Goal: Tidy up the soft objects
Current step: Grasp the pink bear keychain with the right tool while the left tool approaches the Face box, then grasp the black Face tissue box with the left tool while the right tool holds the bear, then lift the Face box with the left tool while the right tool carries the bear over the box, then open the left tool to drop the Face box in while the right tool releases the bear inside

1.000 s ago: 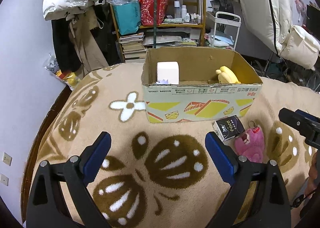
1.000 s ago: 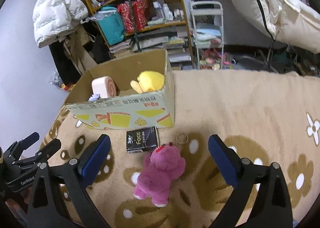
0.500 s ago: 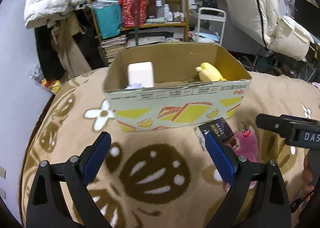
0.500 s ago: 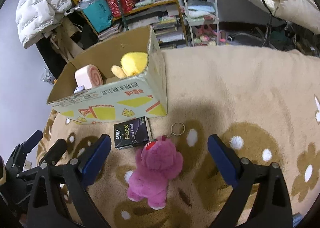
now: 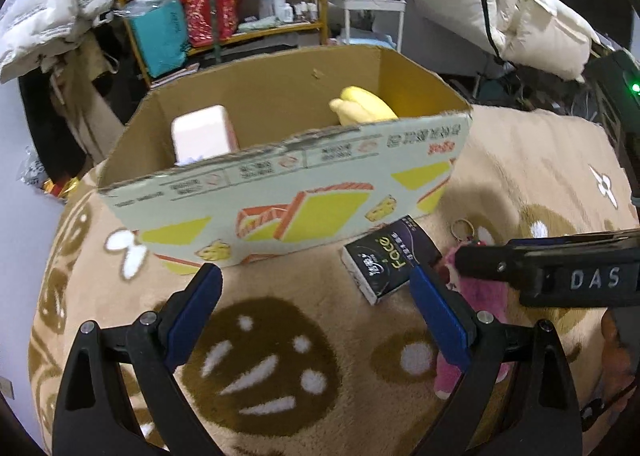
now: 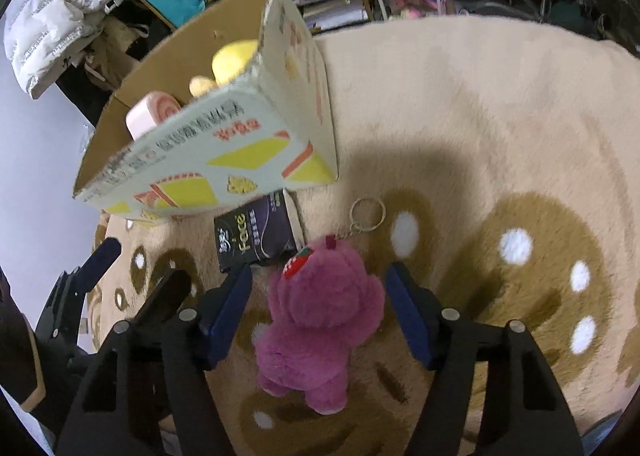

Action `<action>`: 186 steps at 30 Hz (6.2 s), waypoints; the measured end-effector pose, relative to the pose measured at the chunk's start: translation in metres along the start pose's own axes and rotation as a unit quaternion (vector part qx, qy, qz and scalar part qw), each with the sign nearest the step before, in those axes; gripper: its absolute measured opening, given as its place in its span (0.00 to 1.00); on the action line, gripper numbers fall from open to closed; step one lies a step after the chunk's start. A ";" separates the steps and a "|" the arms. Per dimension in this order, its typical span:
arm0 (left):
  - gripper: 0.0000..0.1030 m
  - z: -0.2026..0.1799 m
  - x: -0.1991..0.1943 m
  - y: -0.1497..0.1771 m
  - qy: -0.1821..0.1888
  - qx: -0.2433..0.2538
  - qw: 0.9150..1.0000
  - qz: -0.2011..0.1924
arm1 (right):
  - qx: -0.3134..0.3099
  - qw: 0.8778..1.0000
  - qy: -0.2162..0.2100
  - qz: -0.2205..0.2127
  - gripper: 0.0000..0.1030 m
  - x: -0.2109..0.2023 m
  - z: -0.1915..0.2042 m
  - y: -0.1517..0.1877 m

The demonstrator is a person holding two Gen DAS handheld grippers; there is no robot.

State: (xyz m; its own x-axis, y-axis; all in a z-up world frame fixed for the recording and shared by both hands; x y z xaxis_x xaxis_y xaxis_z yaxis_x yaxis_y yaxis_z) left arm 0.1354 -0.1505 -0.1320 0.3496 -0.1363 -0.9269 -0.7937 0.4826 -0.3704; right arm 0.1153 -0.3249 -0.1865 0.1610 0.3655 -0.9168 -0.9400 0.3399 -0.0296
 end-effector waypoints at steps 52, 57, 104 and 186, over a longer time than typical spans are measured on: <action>0.62 -0.029 0.049 -0.011 0.029 0.046 0.998 0.040 | -0.034 0.998 0.055 -0.010 0.39 -0.001 -0.002 -0.018; 0.62 -0.013 0.035 -0.004 0.016 0.009 0.999 0.034 | -0.068 0.996 0.051 -0.039 0.38 -0.009 0.012 -0.011; 0.61 0.062 -0.167 -0.035 -0.195 -0.092 0.941 -0.261 | -0.221 0.892 0.116 -0.377 0.38 -0.136 0.134 0.004; 0.77 0.099 -0.065 -0.042 -0.111 -0.129 0.976 -0.137 | -0.209 0.920 0.063 -0.326 0.79 -0.086 0.110 -0.035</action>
State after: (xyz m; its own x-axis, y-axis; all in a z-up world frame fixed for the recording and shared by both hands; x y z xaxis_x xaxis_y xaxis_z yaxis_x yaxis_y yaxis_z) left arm 0.1955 -0.0766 -0.0502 0.6424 -0.0252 -0.7660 -0.7444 0.2174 -0.6314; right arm 0.1678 -0.2733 -0.0626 0.7200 0.0908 -0.6881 -0.6939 0.0786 -0.7157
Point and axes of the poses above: each gripper's, at about its wrist camera, not at the fingertips, and x roughly the way its jaws point, z to its left, y to its underside, the point moved 2 cm from there along x, roughly the way its jaws point, and after that the axes turned 15 degrees about z, right-handed, at the moved point
